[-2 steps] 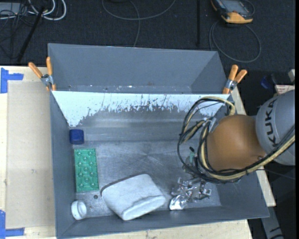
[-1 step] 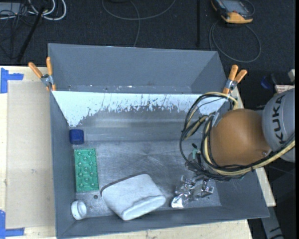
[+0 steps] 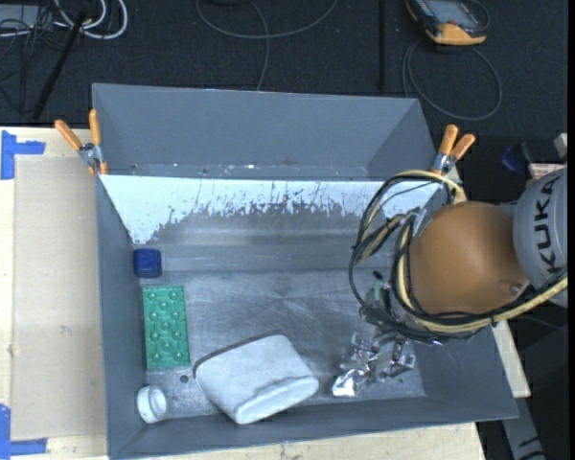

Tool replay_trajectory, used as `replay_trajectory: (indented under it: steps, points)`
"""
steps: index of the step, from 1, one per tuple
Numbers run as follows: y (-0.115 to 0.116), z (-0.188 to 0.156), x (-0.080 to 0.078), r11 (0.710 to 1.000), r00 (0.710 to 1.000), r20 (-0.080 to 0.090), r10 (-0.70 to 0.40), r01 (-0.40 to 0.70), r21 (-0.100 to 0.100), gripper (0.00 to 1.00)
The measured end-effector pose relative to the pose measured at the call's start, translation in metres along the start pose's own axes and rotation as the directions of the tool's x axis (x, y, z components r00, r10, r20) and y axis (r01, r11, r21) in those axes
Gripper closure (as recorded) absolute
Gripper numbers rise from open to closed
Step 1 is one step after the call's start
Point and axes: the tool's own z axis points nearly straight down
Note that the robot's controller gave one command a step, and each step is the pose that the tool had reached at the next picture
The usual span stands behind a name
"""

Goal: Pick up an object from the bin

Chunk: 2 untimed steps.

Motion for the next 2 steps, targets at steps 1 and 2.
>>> replay_trajectory:
  steps: [1, 2]
  points:
    - [0.000, -0.019, -0.001, 1.000, 1.000, 0.000, 0.003, -0.003, 0.001, 1.00]
    - [0.000, -0.068, -0.002, 1.000, 1.000, 0.001, 0.005, -0.005, 0.004, 1.00]
